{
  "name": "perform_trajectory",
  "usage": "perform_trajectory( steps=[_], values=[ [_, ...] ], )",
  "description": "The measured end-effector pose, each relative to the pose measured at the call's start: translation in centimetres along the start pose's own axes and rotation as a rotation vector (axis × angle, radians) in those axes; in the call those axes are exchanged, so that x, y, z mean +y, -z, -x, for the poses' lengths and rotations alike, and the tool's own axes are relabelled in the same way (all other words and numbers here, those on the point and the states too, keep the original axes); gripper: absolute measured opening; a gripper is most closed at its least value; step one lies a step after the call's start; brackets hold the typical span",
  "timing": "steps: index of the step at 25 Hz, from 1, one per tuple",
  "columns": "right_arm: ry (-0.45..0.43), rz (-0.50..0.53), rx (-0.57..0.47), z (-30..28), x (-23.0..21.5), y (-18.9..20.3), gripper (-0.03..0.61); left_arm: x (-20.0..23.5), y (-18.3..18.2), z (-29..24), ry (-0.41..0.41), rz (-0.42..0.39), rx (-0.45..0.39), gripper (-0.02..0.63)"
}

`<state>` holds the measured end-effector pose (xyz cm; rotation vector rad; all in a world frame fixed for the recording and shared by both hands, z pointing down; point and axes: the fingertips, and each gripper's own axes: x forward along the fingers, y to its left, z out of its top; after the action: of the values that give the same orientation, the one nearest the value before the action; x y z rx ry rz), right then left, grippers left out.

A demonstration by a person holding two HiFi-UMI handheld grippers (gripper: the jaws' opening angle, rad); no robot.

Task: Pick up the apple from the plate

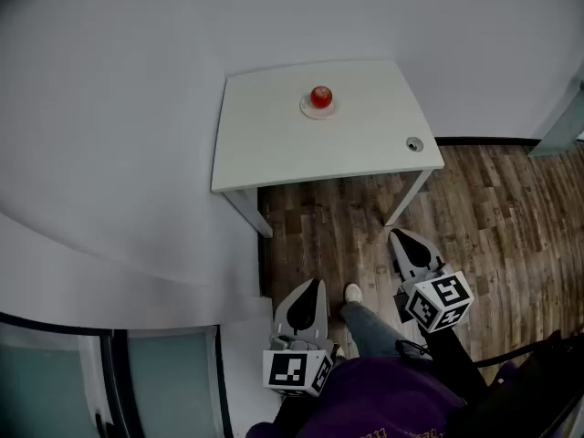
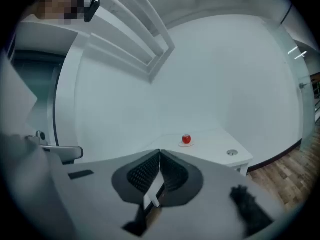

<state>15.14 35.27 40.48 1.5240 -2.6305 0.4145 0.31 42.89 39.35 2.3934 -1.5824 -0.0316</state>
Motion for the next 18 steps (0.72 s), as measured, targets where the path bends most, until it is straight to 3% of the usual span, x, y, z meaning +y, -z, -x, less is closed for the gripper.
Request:
perform_trajectory(
  steps=[8,18],
  values=[
    [-0.001,0.008,0.001,-5.9,-5.5,-3.0,0.011,1.4,-2.5,-8.4,-0.003,-0.018,-0.001,0.006],
    [-0.003,0.023,-0.008,-9.8,-10.8,-5.9,0.011,1.3,-4.2,-14.7,-0.017,-0.022,-0.012,0.006]
  ],
)
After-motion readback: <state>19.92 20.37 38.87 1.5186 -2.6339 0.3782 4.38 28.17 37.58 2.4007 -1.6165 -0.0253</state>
